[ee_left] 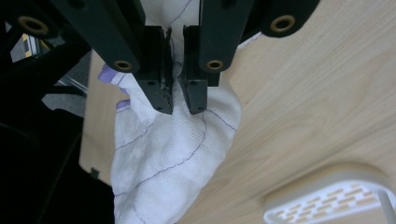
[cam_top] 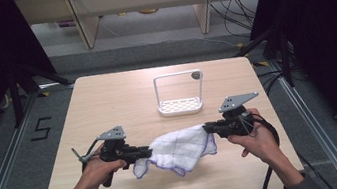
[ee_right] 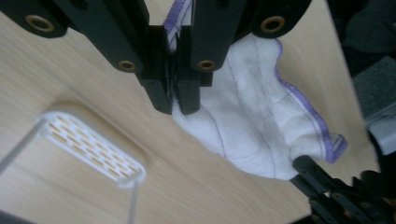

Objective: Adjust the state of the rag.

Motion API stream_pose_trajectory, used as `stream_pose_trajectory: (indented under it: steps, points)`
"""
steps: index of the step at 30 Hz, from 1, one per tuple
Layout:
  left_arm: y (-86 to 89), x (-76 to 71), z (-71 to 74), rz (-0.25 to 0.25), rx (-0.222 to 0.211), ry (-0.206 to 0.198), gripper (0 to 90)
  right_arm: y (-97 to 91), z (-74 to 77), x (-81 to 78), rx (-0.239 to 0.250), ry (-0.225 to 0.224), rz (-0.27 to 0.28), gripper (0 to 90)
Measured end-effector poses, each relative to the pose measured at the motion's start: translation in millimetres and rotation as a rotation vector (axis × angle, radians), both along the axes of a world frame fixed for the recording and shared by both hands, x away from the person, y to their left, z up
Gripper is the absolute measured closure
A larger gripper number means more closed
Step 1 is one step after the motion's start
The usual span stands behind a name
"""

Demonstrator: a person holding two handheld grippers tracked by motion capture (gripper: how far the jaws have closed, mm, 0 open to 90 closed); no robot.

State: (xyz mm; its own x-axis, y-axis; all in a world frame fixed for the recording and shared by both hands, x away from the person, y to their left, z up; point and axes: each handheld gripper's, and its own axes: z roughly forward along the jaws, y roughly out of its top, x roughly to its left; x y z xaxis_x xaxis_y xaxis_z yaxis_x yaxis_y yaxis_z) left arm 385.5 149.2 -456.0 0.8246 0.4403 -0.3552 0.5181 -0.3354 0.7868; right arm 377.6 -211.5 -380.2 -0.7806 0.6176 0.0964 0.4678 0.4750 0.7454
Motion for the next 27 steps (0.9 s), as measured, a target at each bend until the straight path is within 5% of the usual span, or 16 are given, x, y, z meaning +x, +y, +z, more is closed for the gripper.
stream_pose_trajectory:
  steps: [5, 7, 11, 14, 18, 20, 23, 27]
  points:
    - [-17.3, 30.3, -36.8, 0.062, 0.078, 0.049, 81.9, -1.2, -47.0, 39.0, -0.076, 0.085, -0.085, 86.5]
    - [-20.1, 38.2, -45.9, 0.079, 0.092, 0.048, 81.1, 1.3, -64.3, 55.3, -0.089, 0.069, -0.112, 86.2]
    - [-18.8, 43.2, -49.1, 0.102, 0.081, 0.036, 74.1, 10.4, -81.2, 76.7, -0.133, 0.095, -0.138, 81.9]
    - [-12.1, 40.6, -44.3, 0.134, 0.081, 0.022, 58.7, 13.6, -88.5, 86.9, -0.141, 0.078, -0.197, 66.4]
    - [3.6, 25.6, -33.1, 0.174, 0.1, -0.006, 44.5, 10.5, -72.6, 73.4, -0.117, -0.004, -0.225, 54.6]
    - [12.0, 13.8, -27.7, 0.179, 0.087, -0.024, 42.2, 4.9, -58.2, 59.2, -0.117, -0.017, -0.192, 51.4]
    - [20.7, -6.8, -23.9, 0.167, 0.086, -0.04, 39.3, 5.2, -50.5, 33.1, -0.053, -0.027, -0.172, 49.6]
    - [20.0, -27.6, -28.1, 0.163, 0.091, -0.048, 37.6, 16.4, -56.3, 3.1, -0.032, 0.014, -0.087, 47.1]
